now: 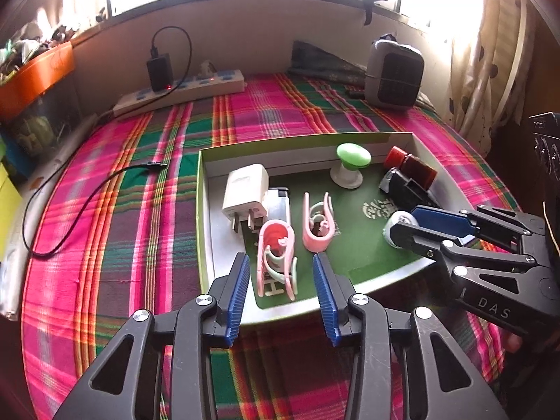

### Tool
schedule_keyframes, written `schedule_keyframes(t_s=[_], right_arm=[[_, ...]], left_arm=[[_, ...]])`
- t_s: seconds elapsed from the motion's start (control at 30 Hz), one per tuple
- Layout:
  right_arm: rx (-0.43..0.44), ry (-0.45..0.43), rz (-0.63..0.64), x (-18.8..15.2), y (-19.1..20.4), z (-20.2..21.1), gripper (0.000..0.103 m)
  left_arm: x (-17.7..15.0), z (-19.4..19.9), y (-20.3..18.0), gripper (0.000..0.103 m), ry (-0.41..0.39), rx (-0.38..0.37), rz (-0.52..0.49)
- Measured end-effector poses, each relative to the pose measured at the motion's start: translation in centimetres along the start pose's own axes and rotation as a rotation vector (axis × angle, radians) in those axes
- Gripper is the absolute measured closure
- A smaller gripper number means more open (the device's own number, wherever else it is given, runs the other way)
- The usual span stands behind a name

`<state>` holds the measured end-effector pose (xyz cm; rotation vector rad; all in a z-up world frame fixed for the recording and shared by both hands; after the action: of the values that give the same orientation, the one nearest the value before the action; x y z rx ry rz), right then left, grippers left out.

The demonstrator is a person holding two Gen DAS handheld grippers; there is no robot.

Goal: Organize rigid objects
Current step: 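Open the right tool to release the jar while the left tool releases the clip, then withdraw both open tools from the box toward the remaining items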

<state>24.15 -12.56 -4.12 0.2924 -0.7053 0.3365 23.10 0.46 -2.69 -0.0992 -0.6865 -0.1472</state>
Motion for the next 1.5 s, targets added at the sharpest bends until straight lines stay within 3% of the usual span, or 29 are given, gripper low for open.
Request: schedule_keyframes(t_s=[0.53, 0.67, 0.77, 0.87, 0.97, 1.23, 1.5], right_arm=[[-0.006, -0.066, -0.020, -1.6, 1.3, 4.0, 0.067], [-0.015, -0.076, -0.034, -2.8, 1.5, 5.0, 0.059], [-0.056, -0.072, -0.055, -3.9, 1.0, 5.5, 0.058], [-0.104, -0.057, -0.070, -4.8, 0.6, 5.8, 0.058], [-0.122, -0.047, -0.084, -5.2, 0.6, 5.8, 0.058], [-0.078, -0.034, -0.083, -5.6, 1.4, 4.8, 0.057], [-0.032, 0.010, 0.009, -4.9, 2.1, 3.2, 0.057]], left_arm=[[-1.9, 3.6, 0.0, 0.066, -0.064, 0.027, 0.012], [-2.7, 4.3, 0.1, 0.066, -0.070, -0.012, 0.030], [-3.2, 4.8, 0.4, 0.065, -0.081, -0.047, 0.043], [-3.7, 4.7, 0.7, 0.056, -0.073, -0.092, 0.061], [-4.0, 4.4, 0.6, 0.056, -0.064, -0.136, 0.072], [-5.0, 3.6, -1.0, 0.055, -0.023, -0.241, 0.036], [-5.2, 3.4, -0.8, 0.055, -0.024, -0.279, 0.056]])
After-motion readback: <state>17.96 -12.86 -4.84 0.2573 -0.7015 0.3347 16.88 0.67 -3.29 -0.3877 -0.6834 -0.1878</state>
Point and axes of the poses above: each gripper's, at about its wrist camera, not at the fingertips, and z roughly against the way its jaws point, y to its left, x to its top, the point moved 8 cm from there along -z, roughly the way its jaws point
